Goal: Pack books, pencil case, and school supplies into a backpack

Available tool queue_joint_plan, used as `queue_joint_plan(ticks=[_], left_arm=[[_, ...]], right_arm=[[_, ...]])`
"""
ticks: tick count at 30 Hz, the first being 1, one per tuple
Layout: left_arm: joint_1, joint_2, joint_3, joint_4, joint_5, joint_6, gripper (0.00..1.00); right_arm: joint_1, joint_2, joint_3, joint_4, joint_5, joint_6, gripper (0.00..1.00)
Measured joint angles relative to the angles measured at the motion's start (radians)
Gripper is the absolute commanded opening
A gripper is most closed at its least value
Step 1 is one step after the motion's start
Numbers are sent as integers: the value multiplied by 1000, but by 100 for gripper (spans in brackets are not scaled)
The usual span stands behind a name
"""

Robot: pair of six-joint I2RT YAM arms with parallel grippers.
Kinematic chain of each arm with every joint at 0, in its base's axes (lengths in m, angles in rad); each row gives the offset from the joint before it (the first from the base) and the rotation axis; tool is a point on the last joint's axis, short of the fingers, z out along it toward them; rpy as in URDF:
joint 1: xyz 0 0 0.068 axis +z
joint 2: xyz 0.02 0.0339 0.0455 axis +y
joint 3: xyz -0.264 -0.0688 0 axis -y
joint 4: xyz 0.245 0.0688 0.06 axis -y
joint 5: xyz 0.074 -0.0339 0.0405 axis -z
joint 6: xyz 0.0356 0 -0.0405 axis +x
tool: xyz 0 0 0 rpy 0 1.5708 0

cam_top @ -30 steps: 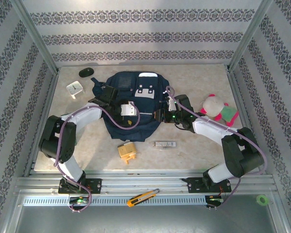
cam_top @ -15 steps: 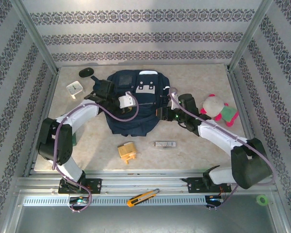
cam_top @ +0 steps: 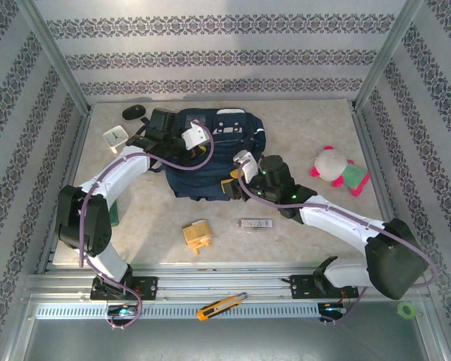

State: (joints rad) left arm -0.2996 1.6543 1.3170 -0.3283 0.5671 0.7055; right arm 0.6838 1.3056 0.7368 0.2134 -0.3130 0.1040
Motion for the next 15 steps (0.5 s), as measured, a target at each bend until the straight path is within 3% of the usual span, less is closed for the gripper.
queue_joint_plan(ticks=[6, 11, 15], left_arm=[[0, 0, 0, 29, -3, -85, 0], [-7, 0, 1, 43, -3, -117, 0], [-14, 0, 27, 31, -21, -116, 0]], right_arm=[[160, 7, 0, 74, 50, -23, 53], [176, 135, 35, 140, 82, -13, 46], [164, 245, 33, 159, 178, 25, 39]])
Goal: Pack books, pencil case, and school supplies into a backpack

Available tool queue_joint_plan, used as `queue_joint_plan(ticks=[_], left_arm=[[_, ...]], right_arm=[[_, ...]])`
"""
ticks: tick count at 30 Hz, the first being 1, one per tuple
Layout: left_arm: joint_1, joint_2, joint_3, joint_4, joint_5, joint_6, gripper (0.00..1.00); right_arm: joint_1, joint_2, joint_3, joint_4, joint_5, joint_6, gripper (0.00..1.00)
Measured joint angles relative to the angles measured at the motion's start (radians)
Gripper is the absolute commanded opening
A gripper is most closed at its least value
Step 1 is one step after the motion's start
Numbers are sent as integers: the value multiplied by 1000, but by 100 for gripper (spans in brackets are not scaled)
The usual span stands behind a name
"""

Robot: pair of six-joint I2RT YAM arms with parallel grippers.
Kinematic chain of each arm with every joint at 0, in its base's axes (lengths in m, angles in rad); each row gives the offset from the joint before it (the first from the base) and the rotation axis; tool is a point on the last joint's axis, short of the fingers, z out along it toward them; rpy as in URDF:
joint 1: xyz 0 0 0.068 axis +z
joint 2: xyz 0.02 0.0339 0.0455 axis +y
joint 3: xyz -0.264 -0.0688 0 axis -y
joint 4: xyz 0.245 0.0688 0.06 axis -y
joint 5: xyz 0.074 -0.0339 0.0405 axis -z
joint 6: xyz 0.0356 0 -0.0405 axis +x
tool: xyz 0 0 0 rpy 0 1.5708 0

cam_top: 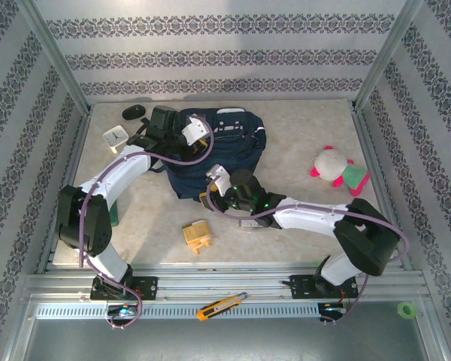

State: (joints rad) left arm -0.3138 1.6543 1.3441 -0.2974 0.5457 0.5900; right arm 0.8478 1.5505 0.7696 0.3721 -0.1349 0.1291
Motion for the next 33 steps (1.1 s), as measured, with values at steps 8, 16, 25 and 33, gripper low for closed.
queue_joint_plan(ticks=[8, 16, 25, 33], left_arm=[[-20, 0, 47, -72, -45, 56, 0], [-20, 0, 91, -131, -117, 144, 0], [-18, 0, 119, -144, -140, 222, 0], [-18, 2, 168, -148, -128, 169, 0]], right_arm=[[-93, 70, -43, 30, 93, 51, 38], [-98, 61, -45, 24, 87, 45, 51], [-106, -126, -74, -51, 17, 7, 55], [-18, -175, 26, -28, 13, 2, 52]])
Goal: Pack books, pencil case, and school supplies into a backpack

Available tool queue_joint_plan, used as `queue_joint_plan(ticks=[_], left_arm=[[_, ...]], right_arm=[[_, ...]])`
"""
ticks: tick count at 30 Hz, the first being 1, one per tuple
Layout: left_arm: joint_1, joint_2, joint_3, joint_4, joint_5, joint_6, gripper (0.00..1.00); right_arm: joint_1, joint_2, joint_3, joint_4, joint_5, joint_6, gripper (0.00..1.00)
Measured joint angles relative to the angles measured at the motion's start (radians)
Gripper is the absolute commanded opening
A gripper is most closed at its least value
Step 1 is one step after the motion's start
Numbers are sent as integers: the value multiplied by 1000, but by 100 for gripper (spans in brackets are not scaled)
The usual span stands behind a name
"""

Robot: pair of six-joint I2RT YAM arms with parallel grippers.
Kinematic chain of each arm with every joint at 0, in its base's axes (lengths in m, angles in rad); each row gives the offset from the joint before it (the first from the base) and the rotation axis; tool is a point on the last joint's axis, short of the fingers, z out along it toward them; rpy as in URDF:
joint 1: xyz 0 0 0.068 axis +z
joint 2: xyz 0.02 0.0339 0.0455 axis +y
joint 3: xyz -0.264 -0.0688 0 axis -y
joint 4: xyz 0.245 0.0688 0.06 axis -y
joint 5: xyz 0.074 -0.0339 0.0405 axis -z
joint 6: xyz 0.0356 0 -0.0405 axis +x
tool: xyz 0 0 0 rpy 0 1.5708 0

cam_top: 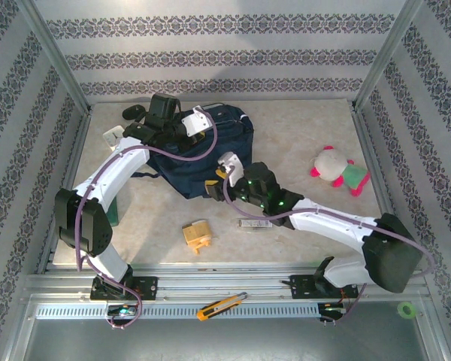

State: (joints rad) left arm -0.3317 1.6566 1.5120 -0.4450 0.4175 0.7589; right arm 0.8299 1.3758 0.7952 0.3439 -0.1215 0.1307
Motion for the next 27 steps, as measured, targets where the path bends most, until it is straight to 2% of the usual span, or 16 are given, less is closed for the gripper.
queue_joint_plan(ticks=[7, 12, 14, 18, 21, 27], left_arm=[[0, 0, 4, -19, 26, -15, 0], [-2, 21, 8, -65, 43, -14, 0], [-2, 32, 10, -70, 55, -11, 0], [-2, 34, 9, -66, 69, 2, 0], [0, 34, 9, -50, 73, 26, 0], [13, 16, -32, -26, 110, 101, 0]], right_arm=[[-16, 242, 13, 112, 58, 61, 48], [-29, 315, -81, 252, 65, 114, 46], [-29, 314, -113, 277, 64, 126, 48], [-28, 250, -140, 258, 53, 126, 55], [-51, 127, -151, 201, 9, 129, 57], [-227, -79, -73, 20, -137, 200, 59]])
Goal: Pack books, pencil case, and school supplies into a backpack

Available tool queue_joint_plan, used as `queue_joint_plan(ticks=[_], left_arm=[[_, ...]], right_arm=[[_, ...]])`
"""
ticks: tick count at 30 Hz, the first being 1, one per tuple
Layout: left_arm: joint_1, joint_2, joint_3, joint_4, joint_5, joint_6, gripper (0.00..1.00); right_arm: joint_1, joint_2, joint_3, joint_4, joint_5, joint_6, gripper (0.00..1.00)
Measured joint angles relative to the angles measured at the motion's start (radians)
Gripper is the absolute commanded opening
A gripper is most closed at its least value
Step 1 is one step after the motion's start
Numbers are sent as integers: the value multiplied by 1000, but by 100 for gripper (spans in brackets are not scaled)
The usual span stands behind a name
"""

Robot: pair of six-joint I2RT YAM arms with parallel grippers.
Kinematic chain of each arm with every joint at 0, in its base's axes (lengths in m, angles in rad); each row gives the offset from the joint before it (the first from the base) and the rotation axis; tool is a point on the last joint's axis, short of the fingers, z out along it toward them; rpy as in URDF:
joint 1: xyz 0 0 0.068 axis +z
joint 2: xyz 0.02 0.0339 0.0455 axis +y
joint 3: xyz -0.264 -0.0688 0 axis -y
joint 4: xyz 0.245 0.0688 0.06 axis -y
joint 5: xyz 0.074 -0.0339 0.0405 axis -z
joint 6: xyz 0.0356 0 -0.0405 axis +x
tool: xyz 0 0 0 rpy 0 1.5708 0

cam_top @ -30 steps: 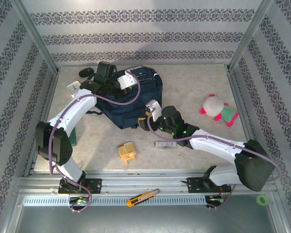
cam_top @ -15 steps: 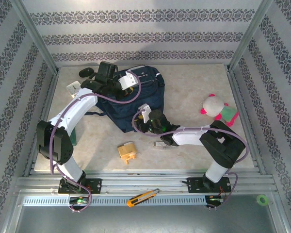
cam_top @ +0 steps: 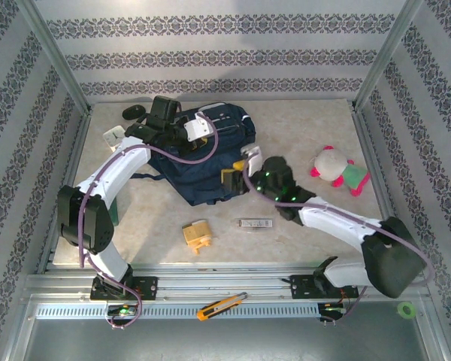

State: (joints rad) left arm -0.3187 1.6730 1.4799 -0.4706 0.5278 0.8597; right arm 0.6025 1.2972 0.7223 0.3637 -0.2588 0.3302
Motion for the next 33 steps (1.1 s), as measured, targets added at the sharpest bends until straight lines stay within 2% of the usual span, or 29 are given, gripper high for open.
queue_joint_plan(ticks=[3, 7, 10, 17, 26, 27, 31, 33], left_arm=[[5, -17, -55, 17, 34, 43, 0], [6, -23, -100, 37, 64, 88, 0], [7, -26, -113, 53, 75, 116, 0], [7, -60, -171, 90, 93, 174, 0], [7, -81, -208, 117, 113, 218, 0], [7, -81, -210, 118, 113, 222, 0], [7, -83, -217, 120, 111, 237, 0], [7, -89, -226, 121, 104, 245, 0]], right_arm=[[-111, -12, 115, -132, -55, 77, 58], [-263, 50, 269, -259, -163, 274, 59], [-318, 120, 336, -306, -220, 397, 61], [-319, 286, 434, -377, -323, 586, 61], [-282, 422, 526, -400, -373, 668, 55], [-277, 428, 533, -401, -373, 670, 52], [-273, 437, 539, -417, -361, 680, 22], [-272, 438, 536, -425, -356, 685, 11]])
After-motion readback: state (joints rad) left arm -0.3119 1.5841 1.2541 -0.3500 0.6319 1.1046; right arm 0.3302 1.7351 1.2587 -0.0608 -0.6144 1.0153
